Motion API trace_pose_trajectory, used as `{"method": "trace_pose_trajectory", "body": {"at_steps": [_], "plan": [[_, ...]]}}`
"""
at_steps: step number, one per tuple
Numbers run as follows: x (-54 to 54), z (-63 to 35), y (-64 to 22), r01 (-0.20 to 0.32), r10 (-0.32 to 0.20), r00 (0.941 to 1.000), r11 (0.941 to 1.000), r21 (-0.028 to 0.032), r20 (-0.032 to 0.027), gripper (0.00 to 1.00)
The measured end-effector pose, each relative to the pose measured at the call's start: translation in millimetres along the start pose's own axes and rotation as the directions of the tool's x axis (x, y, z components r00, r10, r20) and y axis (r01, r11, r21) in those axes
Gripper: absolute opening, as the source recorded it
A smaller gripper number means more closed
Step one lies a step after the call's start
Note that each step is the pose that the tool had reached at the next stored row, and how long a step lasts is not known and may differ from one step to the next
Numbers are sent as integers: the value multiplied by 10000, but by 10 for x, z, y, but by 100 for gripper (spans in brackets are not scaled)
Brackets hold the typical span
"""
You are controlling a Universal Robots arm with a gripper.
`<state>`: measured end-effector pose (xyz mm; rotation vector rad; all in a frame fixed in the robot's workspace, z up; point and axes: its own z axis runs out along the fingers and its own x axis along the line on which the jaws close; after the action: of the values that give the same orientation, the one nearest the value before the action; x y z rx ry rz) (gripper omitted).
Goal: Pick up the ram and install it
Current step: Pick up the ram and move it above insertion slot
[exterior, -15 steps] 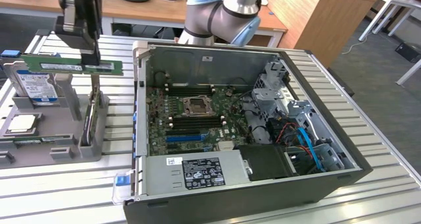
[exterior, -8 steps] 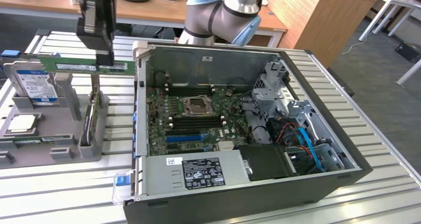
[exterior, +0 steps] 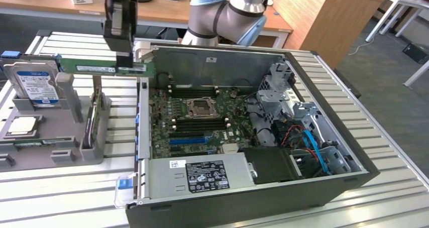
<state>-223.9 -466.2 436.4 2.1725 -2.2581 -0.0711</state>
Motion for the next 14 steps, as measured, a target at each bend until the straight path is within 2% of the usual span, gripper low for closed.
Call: {"method": "trace_pose_trajectory", "body": {"at_steps": [3, 9, 14], "plan": [[-5, -3, -95, 8, -8, 10000, 10000, 0, 2, 12], [-15, -13, -361, 47, -47, 10000, 10000, -1, 22, 12], [-22, -19, -548, 72, -72, 10000, 10000, -3, 33, 12]]}}
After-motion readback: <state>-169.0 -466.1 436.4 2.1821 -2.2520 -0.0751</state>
